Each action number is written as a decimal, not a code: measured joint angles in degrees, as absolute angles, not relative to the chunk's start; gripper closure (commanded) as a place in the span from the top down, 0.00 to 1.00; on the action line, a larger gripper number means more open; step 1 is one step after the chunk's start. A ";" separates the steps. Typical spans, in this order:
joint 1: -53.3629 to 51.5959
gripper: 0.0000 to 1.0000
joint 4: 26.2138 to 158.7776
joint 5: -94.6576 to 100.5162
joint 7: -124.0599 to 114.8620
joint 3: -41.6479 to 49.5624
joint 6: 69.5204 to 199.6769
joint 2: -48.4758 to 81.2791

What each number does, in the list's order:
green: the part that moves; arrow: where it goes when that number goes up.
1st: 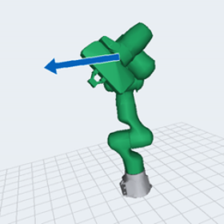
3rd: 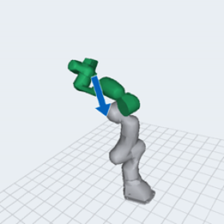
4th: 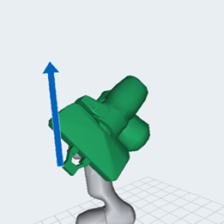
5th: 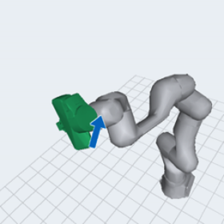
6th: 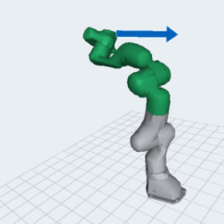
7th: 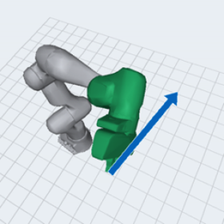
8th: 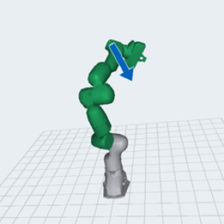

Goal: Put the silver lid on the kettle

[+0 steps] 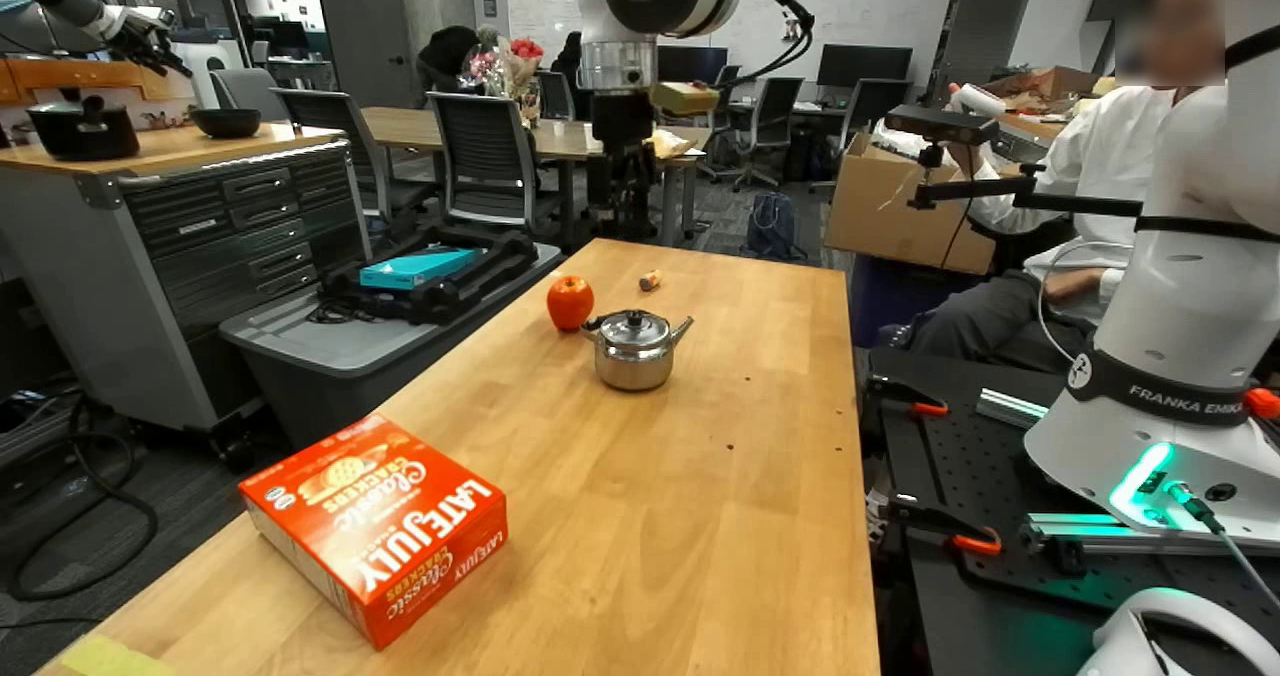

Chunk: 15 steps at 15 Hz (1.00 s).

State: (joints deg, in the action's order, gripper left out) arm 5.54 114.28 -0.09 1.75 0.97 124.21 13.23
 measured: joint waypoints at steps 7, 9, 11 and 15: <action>5.38 1.00 130.49 9.13 2.18 2.11 142.87 0.06; 5.38 1.00 134.09 9.78 2.57 2.40 144.56 -2.30; 5.32 1.00 137.12 7.88 4.90 2.41 144.40 -4.29; 4.61 1.00 141.59 -2.22 13.48 2.45 140.98 -7.74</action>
